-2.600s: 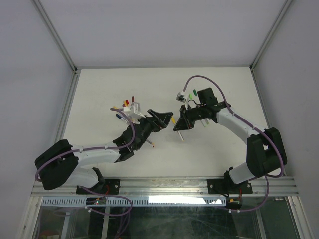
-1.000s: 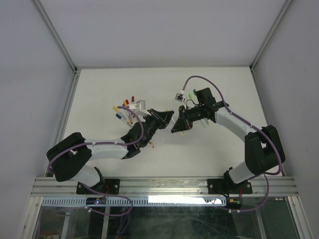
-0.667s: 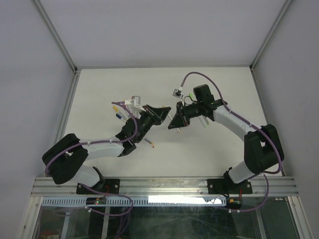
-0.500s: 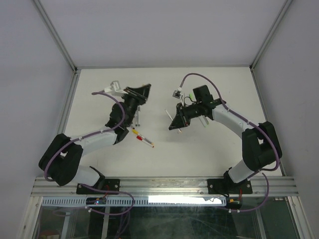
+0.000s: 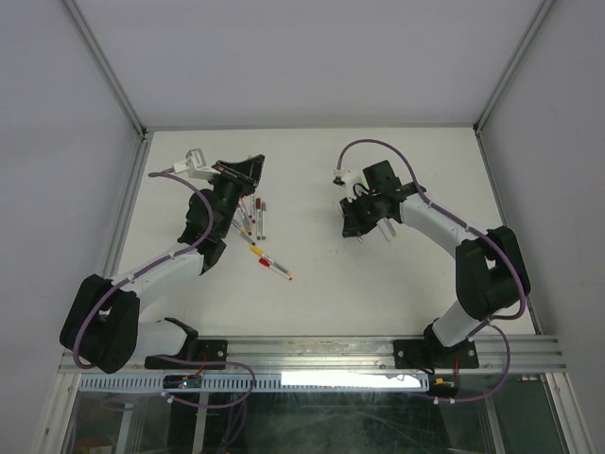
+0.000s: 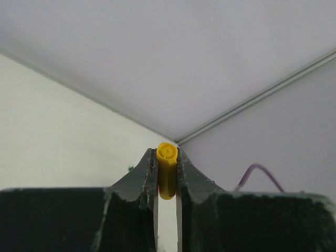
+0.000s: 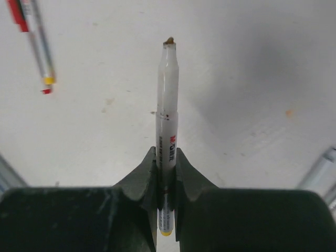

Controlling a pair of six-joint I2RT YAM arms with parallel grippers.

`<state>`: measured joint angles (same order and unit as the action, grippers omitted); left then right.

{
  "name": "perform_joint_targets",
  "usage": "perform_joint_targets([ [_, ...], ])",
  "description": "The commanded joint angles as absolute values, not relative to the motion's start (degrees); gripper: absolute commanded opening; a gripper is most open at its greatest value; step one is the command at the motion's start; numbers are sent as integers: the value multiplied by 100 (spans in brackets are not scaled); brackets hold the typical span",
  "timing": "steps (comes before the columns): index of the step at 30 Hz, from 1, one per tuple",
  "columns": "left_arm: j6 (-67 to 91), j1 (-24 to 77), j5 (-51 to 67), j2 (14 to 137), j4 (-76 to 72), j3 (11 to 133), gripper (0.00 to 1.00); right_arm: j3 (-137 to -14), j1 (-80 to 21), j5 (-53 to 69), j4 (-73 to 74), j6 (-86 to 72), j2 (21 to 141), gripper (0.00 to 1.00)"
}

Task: Open the pen caps
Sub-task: Place the pen at the center of the board.

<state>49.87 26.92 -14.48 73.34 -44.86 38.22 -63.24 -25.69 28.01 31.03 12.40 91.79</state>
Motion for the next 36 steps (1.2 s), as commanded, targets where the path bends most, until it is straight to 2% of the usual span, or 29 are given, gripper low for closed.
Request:
perform_joint_targets([
  [1,5116,2681,-842,7154,-4306,3377,0,-6593,-2462,1135,3322,1512,9366,2],
  [10,5133,2759,-664,6655,-4004,2922,0,-6838,-2073,702,3542,1393,10004,5],
  [23,5342,3015,-719,6735,-4168,2650,0,-6898,-1822,623,3691,1415,10282,22],
  [36,5353,3454,-857,7306,-4382,2809,0,-6956,-1758,725,3796,1400,10391,24],
])
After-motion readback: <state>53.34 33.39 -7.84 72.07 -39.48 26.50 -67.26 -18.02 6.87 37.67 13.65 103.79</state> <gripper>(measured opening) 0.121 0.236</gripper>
